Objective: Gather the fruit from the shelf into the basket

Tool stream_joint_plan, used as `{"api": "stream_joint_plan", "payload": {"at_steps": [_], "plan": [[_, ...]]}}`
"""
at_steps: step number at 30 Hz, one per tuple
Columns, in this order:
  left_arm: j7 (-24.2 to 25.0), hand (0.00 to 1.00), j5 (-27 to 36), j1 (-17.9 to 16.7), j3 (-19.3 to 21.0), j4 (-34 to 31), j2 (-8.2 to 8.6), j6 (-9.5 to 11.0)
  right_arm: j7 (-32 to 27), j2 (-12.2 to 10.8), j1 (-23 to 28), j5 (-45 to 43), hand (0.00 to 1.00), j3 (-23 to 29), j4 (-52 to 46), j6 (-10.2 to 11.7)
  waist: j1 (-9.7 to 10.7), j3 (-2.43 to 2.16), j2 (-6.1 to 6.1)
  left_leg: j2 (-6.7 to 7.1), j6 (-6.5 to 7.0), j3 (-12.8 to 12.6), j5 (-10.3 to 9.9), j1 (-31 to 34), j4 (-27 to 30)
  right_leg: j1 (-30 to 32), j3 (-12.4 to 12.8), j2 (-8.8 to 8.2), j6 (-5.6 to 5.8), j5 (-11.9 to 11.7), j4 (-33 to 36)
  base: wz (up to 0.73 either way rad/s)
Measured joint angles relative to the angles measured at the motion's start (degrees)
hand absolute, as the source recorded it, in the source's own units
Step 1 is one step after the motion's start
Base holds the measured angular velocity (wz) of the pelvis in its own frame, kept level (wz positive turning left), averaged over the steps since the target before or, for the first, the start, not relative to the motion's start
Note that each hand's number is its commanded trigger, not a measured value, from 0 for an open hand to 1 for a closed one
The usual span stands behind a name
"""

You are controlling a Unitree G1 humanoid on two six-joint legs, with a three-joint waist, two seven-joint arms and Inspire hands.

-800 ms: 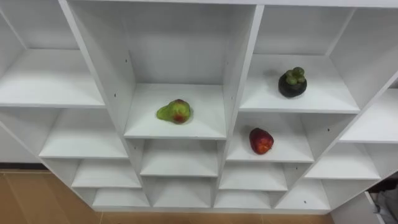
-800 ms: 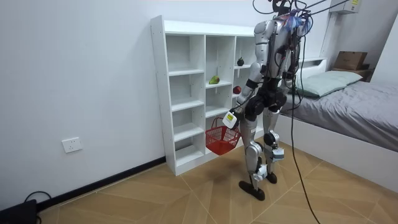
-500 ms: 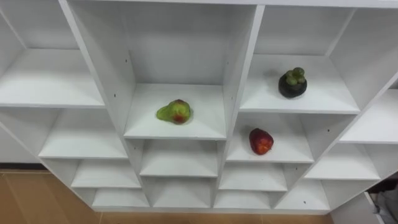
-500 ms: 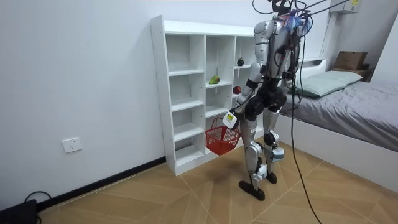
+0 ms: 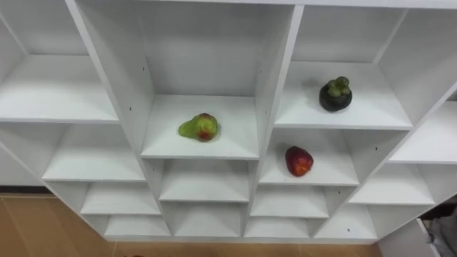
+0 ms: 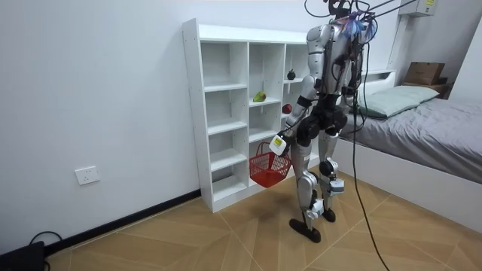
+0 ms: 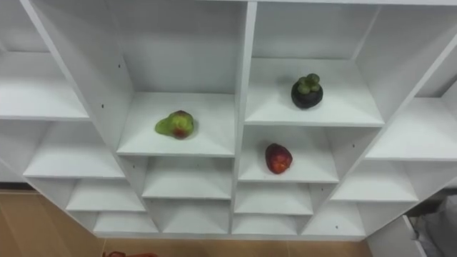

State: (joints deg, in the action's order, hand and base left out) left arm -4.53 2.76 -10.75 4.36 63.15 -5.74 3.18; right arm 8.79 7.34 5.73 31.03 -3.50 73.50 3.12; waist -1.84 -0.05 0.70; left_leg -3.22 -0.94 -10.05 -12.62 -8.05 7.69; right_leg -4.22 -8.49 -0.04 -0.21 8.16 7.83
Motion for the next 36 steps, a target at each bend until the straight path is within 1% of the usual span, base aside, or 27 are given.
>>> {"api": "stream_joint_plan", "payload": {"at_steps": [3,5,8,10,13,15,16,18,21,23,25,26,27,28,29,31,32,35,36], "plan": [[0.0,1.0,0.0,0.0,0.0,0.0,-0.06,0.0,-0.8,0.0,0.3,0.2,0.0,1.1,-0.6,0.1,0.2,0.04,0.2,0.01,0.0,-0.5,0.0,-0.2,0.0,-0.1,0.5,0.02,0.0,0.0,0.1,-0.08],[0.0,1.0,0.1,0.1,0.1,0.0,-0.21,0.2,-1.5,0.0,1.3,0.1,0.0,2.3,-3.2,0.1,0.3,0.04,0.28,0.0,0.0,-0.7,0.0,-0.3,0.0,0.0,0.7,0.04,0.0,0.0,0.2,-0.06],[-0.3,1.0,0.1,0.0,0.7,0.0,-0.28,1.9,-3.9,0.0,2.0,0.1,0.0,5.9,-6.7,2.1,1.3,0.31,0.34,0.0,0.0,-1.0,0.0,-0.6,0.0,0.2,1.0,0.1,0.02,0.0,0.2,-0.03],[-0.3,1.0,0.1,0.1,1.3,0.1,-0.34,2.5,-5.1,0.1,2.1,0.1,0.0,7.5,-8.2,2.7,1.6,0.39,0.49,-0.03,0.0,-1.0,0.0,-0.6,0.0,0.3,1.2,0.16,0.01,0.0,0.2,-0.02],[-0.4,1.0,0.1,-0.1,1.2,0.1,-0.57,3.5,-7.5,0.1,2.5,1.0,0.0,9.4,-11.8,3.4,1.8,0.39,0.34,-0.06,0.0,-1.3,0.0,-0.6,-0.2,0.6,1.4,0.23,0.0,0.0,0.3,-0.05],[-0.4,1.0,0.2,-0.2,1.2,0.1,-0.76,3.8,-9.1,0.1,2.4,2.9,0.0,9.4,-14.7,3.7,1.8,0.32,0.41,-0.09,0.0,-1.7,0.0,-0.4,-0.3,1.2,1.8,0.3,-0.01,0.0,0.9,-0.11],[-0.5,1.0,0.3,-0.2,1.2,0.1,-0.77,3.8,-10.0,0.1,2.4,3.9,0.0,9.4,-16.6,4.2,1.8,0.19,0.31,-0.09,0.0,-1.9,0.0,-0.3,-0.3,1.4,1.8,0.3,-0.05,-0.1,0.9,-0.1],[-0.9,1.0,0.3,-0.2,1.2,0.1,-0.76,3.9,-11.5,0.1,2.4,4.9,0.0,9.4,-18.9,4.7,1.9,0.14,0.26,-0.08,0.01,-2.0,0.0,-0.2,-0.3,1.4,1.9,0.3,-0.04,-0.1,0.9,-0.02],[-1.3,1.0,0.0,-0.3,1.2,0.2,-0.78,3.9,-15.0,0.0,2.5,4.8,0.0,9.6,-24.7,4.8,2.1,0.04,0.33,-0.08,0.01,-2.4,0.0,-0.3,-0.3,1.7,2.1,0.3,-0.04,-0.1,1.1,-0.07],[-1.5,1.0,0.0,-0.3,1.2,0.1,-0.82,3.9,-17.7,-0.1,2.9,4.7,0.0,9.8,-29.1,5.2,2.1,0.03,0.28,-0.08,0.0,-2.8,0.0,-0.3,-0.3,2.2,2.4,0.34,-0.06,-0.1,1.3,-0.11],[-1.6,1.0,-0.2,-0.4,1.2,0.1,-0.94,3.9,-21.8,-0.1,3.6,4.2,0.0,9.8,-35.1,6.3,2.1,0.04,0.33,-0.09,0.0,-3.3,0.0,-0.4,-0.2,2.4,2.6,0.33,-0.08,-0.1,1.3,-0.1],[-1.6,1.0,-0.2,-0.4,1.2,0.0,-0.95,3.9,-22.8,-0.1,4.0,4.1,0.0,9.8,-36.7,6.5,2.1,0.03,0.33,-0.09,0.0,-3.3,0.0,-0.4,-0.2,2.4,2.6,0.33,-0.07,-0.1,1.2,-0.03],[-1.6,1.0,-0.2,-0.4,1.2,-0.4,-0.94,4.0,-24.9,-0.1,5.4,3.8,0.0,9.7,-40.9,6.9,2.0,0.04,0.36,-0.06,0.0,-3.3,0.0,-0.3,-0.2,2.3,2.5,0.32,-0.06,-0.1,1.0,0.0],[-1.9,1.0,-0.1,-0.4,1.1,-0.3,-0.99,4.0,-26.9,-0.1,6.5,2.8,0.0,9.7,-44.3,7.4,2.1,0.03,0.33,-0.05,0.0,-3.3,0.0,-0.4,-0.2,2.3,2.5,0.3,-0.05,-0.1,0.9,0.0],[-2.2,1.0,0.0,-0.4,1.1,-0.3,-1.0,4.0,-27.9,-0.1,6.8,2.3,0.0,9.8,-45.7,7.6,2.1,0.03,0.33,-0.05,0.0,-3.3,0.0,-0.4,-0.2,2.3,2.5,0.3,-0.05,-0.1,1.0,-0.03],[-2.8,1.0,0.0,-0.5,1.2,-0.2,-1.05,4.0,-32.8,-0.1,6.9,-0.4,0.0,9.9,-51.1,7.7,2.4,0.02,0.18,-0.05,0.0,-3.6,0.0,-0.4,-0.2,2.3,2.7,0.31,-0.04,-0.1,1.0,-0.05],[-2.8,1.0,0.0,-0.7,1.2,-0.3,-1.07,4.0,-34.5,-0.1,6.9,-2.2,0.0,9.9,-53.3,8.4,2.9,-0.02,0.1,-0.06,0.0,-3.8,0.0,-0.5,-0.2,2.3,2.8,0.32,-0.04,-0.1,1.0,-0.04],[-3.0,1.0,-0.2,-0.7,1.2,-0.3,-1.06,4.0,-37.9,-0.1,7.0,-5.3,0.0,9.8,-57.9,9.6,2.9,-0.03,0.03,-0.06,0.0,-4.0,0.0,-0.6,-0.2,2.3,3.4,0.43,-0.04,-0.1,1.0,-0.06],[-3.3,1.0,-0.3,-0.7,1.2,-0.3,-1.04,4.0,-38.4,-0.1,7.0,-6.0,0.0,9.8,-58.7,9.6,2.9,-0.04,0.01,-0.06,0.0,-4.0,0.0,-0.6,-0.2,2.3,3.6,0.46,-0.03,-0.1,1.0,-0.07]]}}
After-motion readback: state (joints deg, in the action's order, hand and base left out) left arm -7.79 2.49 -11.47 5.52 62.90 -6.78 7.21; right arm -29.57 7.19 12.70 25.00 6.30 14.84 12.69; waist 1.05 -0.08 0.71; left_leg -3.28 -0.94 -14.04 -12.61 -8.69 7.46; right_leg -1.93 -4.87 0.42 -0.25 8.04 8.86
